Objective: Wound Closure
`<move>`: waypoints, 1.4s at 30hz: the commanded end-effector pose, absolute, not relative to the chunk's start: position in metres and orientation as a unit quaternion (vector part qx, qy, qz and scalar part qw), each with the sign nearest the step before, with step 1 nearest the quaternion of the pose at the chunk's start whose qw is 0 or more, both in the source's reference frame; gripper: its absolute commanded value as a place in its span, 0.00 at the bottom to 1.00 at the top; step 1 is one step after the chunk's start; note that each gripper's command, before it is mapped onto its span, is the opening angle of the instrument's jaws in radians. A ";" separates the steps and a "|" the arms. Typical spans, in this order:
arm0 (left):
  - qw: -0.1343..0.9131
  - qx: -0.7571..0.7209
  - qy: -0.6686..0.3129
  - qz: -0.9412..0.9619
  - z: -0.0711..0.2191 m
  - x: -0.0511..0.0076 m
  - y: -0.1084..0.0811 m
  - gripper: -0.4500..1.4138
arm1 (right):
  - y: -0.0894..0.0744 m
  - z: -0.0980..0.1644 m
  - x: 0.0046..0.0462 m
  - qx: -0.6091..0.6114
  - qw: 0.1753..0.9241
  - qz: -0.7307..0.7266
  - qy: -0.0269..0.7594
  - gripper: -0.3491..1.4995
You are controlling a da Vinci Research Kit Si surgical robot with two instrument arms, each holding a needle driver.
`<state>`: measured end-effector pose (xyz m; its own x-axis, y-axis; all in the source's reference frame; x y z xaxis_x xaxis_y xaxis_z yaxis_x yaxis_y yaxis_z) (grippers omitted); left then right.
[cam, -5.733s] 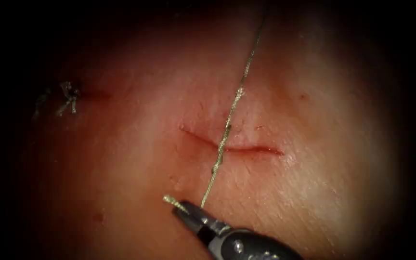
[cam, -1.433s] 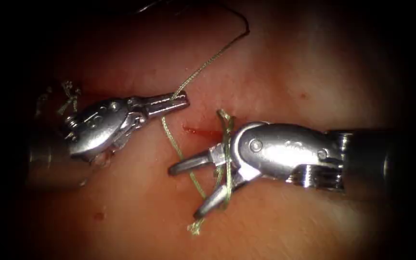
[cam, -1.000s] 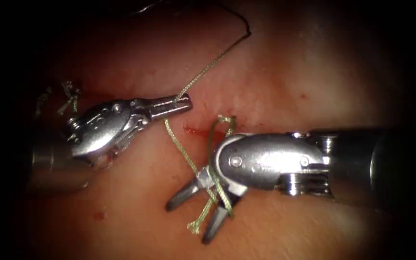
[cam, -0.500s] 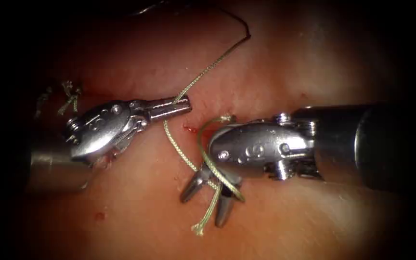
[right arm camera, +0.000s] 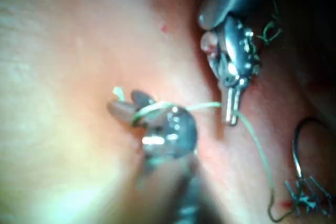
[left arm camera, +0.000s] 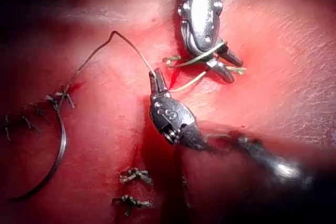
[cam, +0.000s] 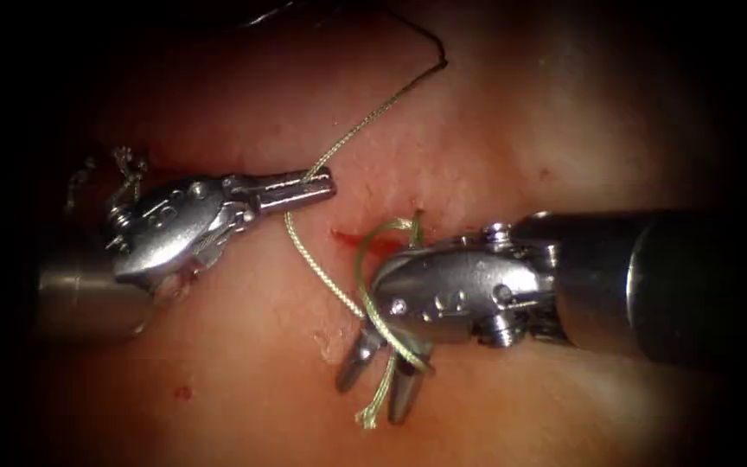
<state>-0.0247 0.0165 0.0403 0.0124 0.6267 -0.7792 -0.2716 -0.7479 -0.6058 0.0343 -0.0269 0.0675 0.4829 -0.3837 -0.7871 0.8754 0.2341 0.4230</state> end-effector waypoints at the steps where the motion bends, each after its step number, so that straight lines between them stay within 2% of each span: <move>1: 0.326 -0.633 -0.140 0.688 0.041 -0.0252 0.016 0.00 | -0.027 0.068 0.0351 0.449 0.733 -0.432 0.273 0.11; 3: 0.326 -0.633 -0.140 0.688 0.041 -0.0252 0.016 0.00 | -0.027 0.068 0.0351 0.452 0.729 -0.438 0.269 0.00; 10: 0.326 -0.633 -0.141 0.688 0.041 -0.0251 0.016 0.00 | -0.026 0.068 0.0352 0.441 0.759 -0.403 0.260 0.00; 17: 0.325 -0.633 -0.142 0.688 0.040 -0.0251 0.015 0.00 | -0.022 0.068 0.0337 0.408 0.801 -0.305 0.315 0.00; 22: 0.323 -0.634 -0.149 0.686 0.038 -0.0245 0.013 0.00 | -0.017 0.067 0.0309 0.360 0.831 -0.225 0.361 0.00; 27: 0.323 -0.636 -0.167 0.680 0.035 -0.0219 0.007 0.00 | -0.015 0.068 0.0297 0.341 0.845 -0.144 0.385 0.00; 42: 0.328 -0.644 -0.178 0.668 0.028 -0.0208 0.001 0.00 | -0.015 0.068 0.0288 0.337 0.848 -0.127 0.389 0.00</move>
